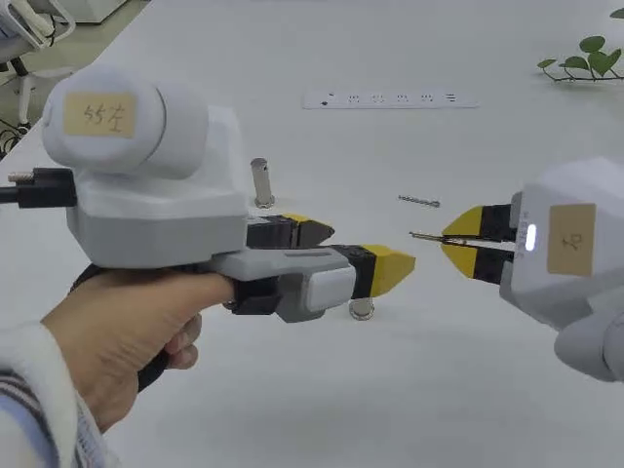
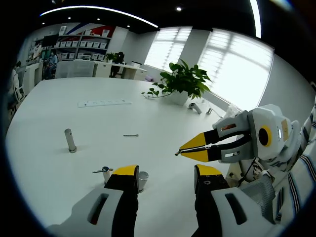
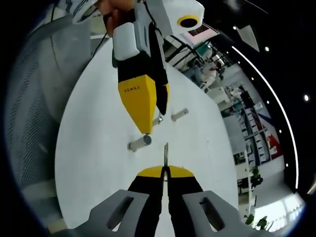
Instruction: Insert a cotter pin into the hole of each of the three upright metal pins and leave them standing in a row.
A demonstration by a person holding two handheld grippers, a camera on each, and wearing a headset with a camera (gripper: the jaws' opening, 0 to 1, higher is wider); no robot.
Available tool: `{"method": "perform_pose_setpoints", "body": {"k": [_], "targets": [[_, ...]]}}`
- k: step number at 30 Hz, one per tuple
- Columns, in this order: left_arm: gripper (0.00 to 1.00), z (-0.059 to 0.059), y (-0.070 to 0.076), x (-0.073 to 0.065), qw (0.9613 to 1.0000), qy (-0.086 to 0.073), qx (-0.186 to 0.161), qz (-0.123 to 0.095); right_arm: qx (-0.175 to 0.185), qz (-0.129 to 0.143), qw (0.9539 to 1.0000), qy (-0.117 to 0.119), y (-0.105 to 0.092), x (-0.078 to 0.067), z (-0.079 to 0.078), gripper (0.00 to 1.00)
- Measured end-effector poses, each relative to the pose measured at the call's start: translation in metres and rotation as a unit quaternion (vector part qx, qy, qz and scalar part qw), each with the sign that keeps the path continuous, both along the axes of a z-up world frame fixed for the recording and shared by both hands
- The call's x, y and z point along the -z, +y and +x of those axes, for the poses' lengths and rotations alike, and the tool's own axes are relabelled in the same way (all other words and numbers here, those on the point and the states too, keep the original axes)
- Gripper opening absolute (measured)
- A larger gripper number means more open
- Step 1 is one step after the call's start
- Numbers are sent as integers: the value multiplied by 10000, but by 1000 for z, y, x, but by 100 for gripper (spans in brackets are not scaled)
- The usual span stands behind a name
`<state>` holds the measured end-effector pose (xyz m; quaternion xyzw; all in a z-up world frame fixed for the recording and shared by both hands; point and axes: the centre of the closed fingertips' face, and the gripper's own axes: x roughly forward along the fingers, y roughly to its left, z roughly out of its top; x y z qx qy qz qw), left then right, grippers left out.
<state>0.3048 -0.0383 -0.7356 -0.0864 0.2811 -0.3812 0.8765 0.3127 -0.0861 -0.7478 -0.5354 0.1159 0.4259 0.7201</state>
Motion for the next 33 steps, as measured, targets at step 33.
{"method": "perform_pose_setpoints", "body": {"k": [33], "targets": [[4,-11,-25,-7,9972,242,625,-336,-194,265,9994,-137,17,-12,-21,2]]}}
